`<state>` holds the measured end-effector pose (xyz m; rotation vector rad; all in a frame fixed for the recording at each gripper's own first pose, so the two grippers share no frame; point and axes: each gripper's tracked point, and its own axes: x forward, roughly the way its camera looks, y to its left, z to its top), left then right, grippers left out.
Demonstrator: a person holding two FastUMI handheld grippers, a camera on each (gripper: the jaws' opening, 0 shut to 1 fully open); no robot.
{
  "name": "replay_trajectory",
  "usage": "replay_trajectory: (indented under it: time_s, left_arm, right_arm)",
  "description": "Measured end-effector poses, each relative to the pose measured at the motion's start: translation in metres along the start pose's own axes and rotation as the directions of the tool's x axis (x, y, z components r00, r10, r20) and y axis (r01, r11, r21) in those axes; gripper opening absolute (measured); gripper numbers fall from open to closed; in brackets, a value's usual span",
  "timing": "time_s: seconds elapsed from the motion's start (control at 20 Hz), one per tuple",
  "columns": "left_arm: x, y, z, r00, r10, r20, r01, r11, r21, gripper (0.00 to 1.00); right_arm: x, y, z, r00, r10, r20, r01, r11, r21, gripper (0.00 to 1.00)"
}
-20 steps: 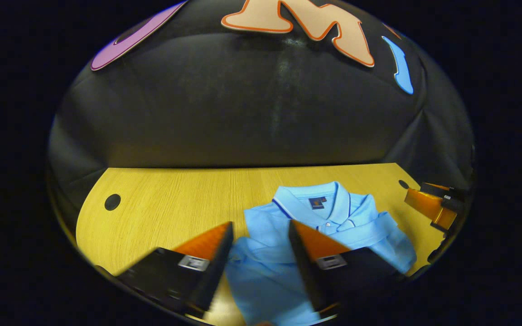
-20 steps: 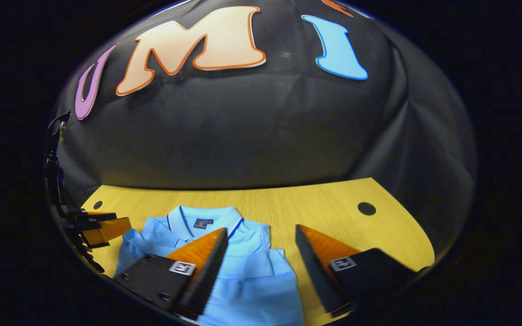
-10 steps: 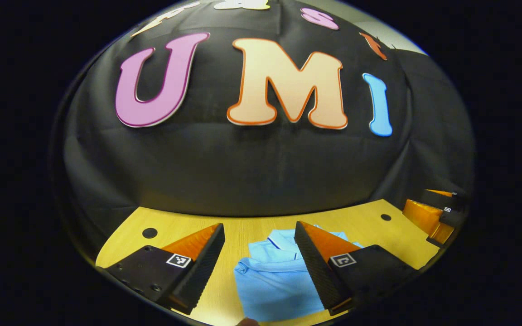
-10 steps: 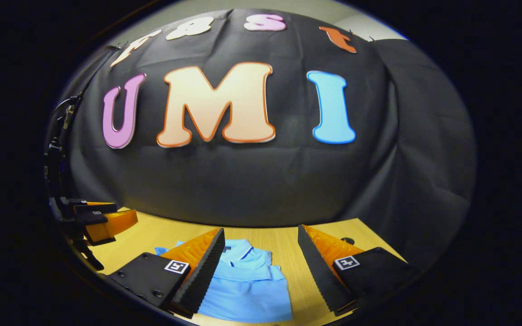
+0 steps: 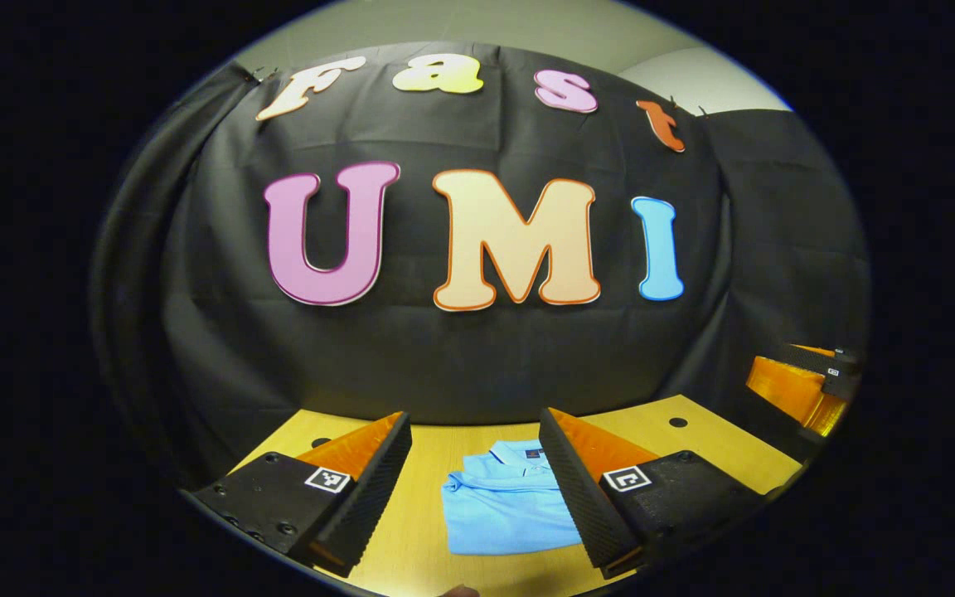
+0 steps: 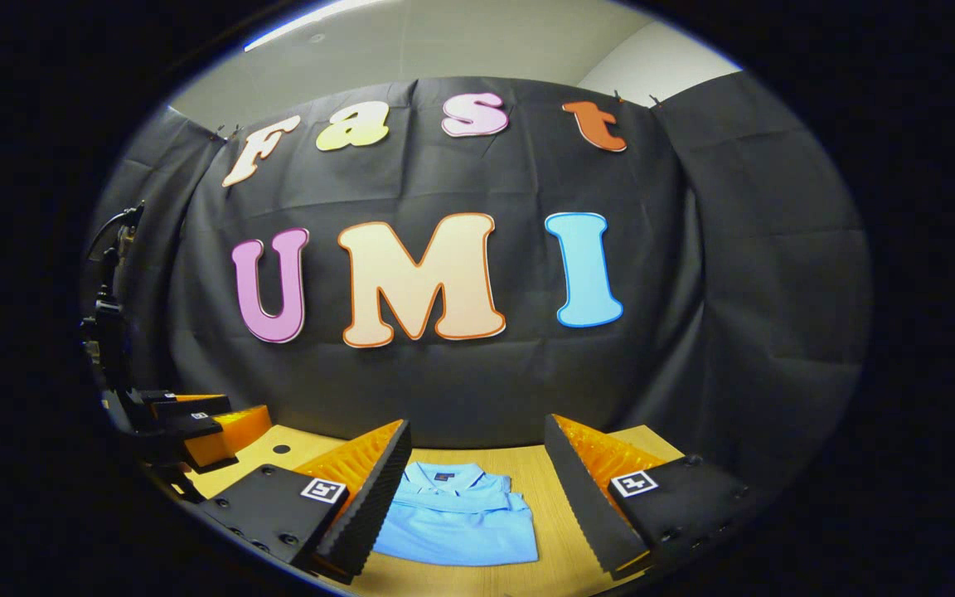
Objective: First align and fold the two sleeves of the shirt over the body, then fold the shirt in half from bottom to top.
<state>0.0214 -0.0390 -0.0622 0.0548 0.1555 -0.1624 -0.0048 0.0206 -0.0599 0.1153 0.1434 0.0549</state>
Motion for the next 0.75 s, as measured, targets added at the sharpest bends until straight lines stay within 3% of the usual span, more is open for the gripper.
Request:
replay_trajectory:
  time_s: [0.3, 0.75]
  left_arm:
    - [-0.063, -0.016, -0.001, 1.0, 0.0, 0.021, 0.001, 1.0, -0.028, 0.94]
    - [-0.084, -0.009, 0.019, 0.997, 0.048, 0.057, -0.046, 0.998, -0.044, 0.94]
  right_arm:
    - [-0.066, -0.006, 0.006, 0.999, 0.018, 0.031, -0.018, 1.0, -0.021, 1.0]
    - [-0.088, -0.01, 0.017, 0.999, 0.028, 0.042, -0.026, 0.999, -0.036, 1.0]
